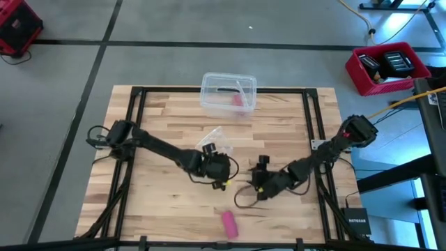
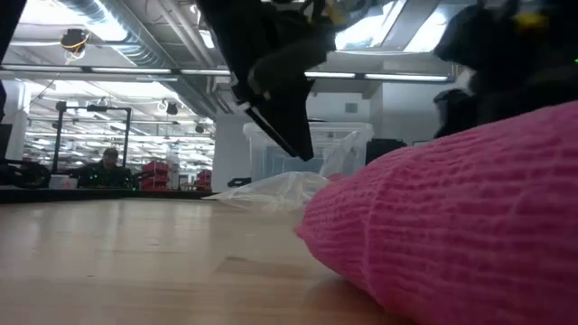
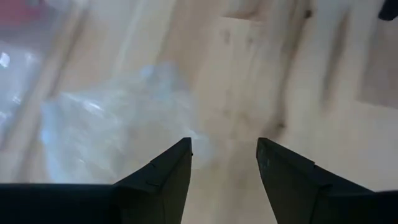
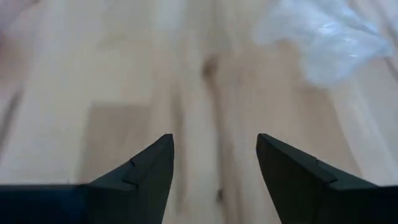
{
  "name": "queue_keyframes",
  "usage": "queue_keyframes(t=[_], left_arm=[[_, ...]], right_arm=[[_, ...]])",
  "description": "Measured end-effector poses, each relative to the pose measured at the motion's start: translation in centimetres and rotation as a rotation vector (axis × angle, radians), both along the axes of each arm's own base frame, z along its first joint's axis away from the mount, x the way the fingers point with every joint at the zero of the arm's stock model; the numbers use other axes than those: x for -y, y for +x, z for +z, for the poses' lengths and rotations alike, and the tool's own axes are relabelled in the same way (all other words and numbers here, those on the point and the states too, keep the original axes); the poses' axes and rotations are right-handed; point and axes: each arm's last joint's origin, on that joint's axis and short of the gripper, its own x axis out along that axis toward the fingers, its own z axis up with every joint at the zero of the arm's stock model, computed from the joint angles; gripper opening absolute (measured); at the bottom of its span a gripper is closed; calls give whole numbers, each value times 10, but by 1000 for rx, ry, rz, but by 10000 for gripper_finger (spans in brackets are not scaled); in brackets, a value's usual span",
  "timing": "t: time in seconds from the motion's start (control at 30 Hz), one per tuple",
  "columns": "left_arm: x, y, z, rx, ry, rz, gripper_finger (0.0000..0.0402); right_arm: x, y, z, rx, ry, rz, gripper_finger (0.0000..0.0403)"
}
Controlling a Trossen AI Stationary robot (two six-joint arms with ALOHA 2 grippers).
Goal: Roll bandage
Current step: Open the transparent zip bag
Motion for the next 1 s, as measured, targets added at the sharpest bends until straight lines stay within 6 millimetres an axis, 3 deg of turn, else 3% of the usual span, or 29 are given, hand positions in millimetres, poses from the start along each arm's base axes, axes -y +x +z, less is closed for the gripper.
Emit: queue_keyframes(t=[0.27,0.53,0.7,0.83,1.0], left_arm=[[-30,9,-3,-26,45,-34,175],[-44,6,-37,78,-71,85,175],[-28,10,-51,207,-267,-3,175],[-12,11,-65,181,-363,-107,175],[3,13,-47,132,-333,-309,175]], right_arm=[[22,10,-3,149,116,-125,232],[28,13,-1,193,54,-186,232],[29,11,-4,142,-39,-140,232],[29,9,-6,102,-32,-105,232],[28,10,-5,121,5,-101,232]])
